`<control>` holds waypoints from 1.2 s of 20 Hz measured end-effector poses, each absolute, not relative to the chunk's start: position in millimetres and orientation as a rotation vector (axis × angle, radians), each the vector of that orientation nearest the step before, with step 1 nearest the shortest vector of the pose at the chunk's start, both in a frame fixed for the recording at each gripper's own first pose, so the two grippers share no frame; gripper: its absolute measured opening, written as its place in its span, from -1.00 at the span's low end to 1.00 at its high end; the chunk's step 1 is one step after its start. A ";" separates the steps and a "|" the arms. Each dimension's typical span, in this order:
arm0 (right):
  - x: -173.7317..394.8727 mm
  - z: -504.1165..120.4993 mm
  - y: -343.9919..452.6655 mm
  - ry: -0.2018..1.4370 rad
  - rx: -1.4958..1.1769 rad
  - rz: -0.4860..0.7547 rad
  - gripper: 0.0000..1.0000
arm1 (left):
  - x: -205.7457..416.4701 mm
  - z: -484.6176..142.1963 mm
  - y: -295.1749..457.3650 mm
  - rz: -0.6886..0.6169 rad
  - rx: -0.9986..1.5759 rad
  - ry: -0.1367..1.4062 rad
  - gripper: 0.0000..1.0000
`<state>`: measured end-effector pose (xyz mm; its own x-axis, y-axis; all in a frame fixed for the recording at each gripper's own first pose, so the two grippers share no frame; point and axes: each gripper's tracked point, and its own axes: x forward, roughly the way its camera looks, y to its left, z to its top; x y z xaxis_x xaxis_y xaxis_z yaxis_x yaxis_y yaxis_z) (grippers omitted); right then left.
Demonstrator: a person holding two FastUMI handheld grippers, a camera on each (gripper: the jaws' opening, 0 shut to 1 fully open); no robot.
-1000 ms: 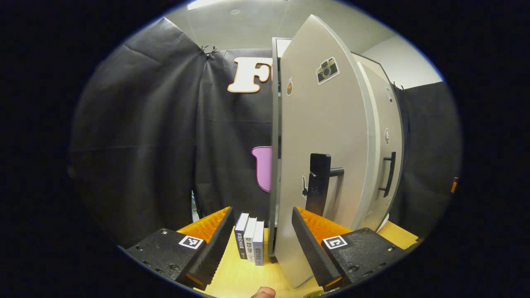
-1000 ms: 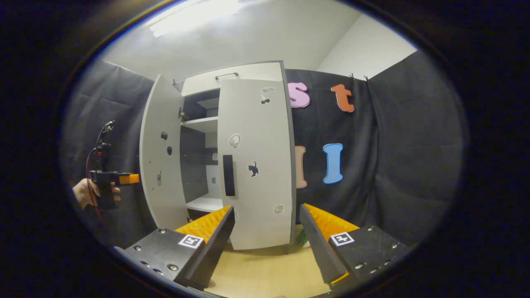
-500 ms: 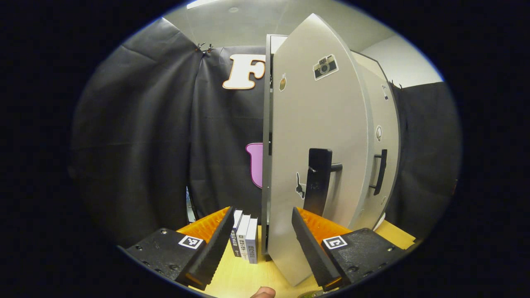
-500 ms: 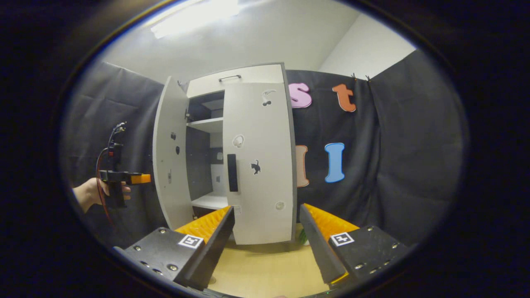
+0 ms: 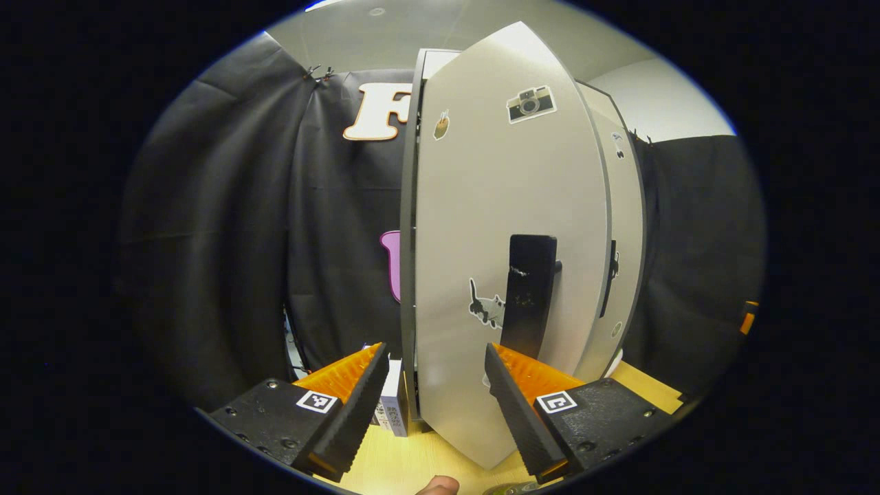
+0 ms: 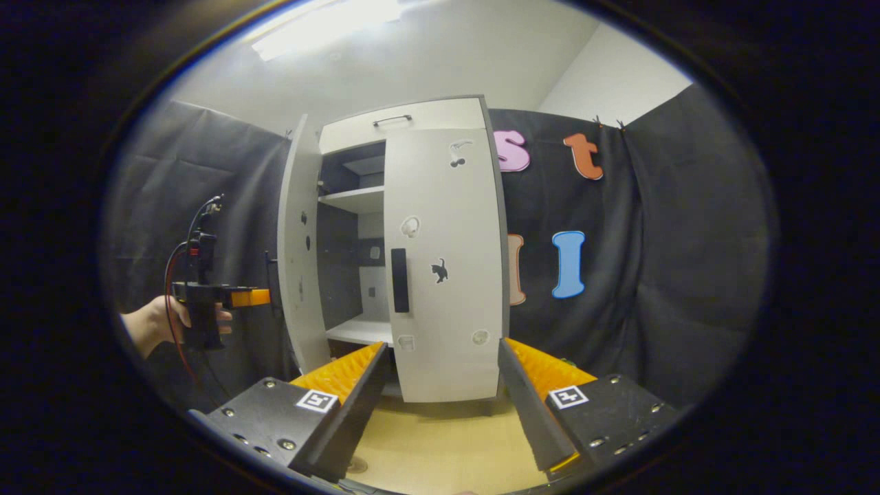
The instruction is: Grasp the bottle in the cabinet with the left hand and place it on the coaster, then close the right door with the right hand and the left door with the left hand.
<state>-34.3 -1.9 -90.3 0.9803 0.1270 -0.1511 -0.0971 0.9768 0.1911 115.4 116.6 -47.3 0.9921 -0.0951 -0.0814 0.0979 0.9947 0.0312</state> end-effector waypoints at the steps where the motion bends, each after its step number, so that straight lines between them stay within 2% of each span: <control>1: -33.9 -89.9 -2.1 0.164 0.184 0.112 0.92 | 117.0 -51.1 114.4 -0.101 0.039 0.086 0.80; 13: -44.2 -83.0 -2.3 0.162 0.177 0.088 0.92 | 113.7 -65.0 79.1 -0.167 0.028 0.097 0.80; 24: -40.9 -64.0 18.6 0.117 0.195 0.097 0.92 | 59.1 -36.5 86.4 -0.081 0.042 0.009 0.84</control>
<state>-40.9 18.6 -64.0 0.9885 0.1076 -0.1061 -0.0849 0.9764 0.1985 59.1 86.4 -36.5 0.9967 -0.0809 -0.0108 0.0813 0.9958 0.0414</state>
